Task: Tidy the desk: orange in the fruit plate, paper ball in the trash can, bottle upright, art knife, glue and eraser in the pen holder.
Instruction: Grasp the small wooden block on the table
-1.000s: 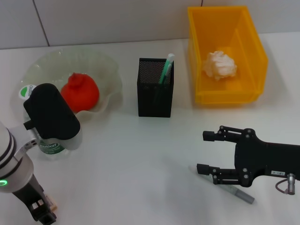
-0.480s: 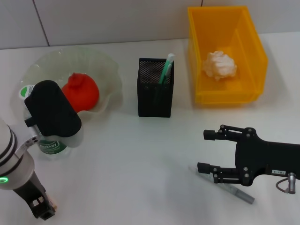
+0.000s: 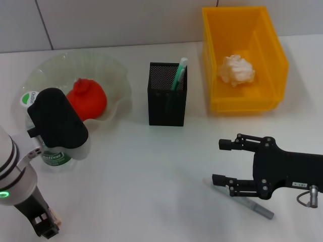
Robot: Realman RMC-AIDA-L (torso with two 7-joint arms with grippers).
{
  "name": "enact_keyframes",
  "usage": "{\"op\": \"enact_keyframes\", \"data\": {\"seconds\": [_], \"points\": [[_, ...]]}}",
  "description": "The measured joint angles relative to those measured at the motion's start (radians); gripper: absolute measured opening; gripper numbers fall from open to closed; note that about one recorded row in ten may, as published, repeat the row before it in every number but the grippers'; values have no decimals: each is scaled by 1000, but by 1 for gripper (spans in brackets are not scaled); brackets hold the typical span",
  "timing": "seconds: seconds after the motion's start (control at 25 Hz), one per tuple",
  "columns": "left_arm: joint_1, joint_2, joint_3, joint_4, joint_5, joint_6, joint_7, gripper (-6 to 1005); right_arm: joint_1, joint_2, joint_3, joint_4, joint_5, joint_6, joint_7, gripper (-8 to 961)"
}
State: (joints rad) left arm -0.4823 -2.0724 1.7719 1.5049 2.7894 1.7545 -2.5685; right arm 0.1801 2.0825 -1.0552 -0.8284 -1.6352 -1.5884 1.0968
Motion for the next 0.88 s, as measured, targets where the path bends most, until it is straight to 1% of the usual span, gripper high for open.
{"op": "enact_keyframes", "data": {"seconds": [0.48,0.72,0.88], "points": [[-5,0,3,-5,-1,-2,1,513,4,1,0,0,0,3,0,766],[-25,0,1,-44,-3,-2,1,513,5,1,1,0,0,4,0,766],[-29,0,0,-48,-6,-2,1,514,7,1,1,0,0,6,0,766]]}}
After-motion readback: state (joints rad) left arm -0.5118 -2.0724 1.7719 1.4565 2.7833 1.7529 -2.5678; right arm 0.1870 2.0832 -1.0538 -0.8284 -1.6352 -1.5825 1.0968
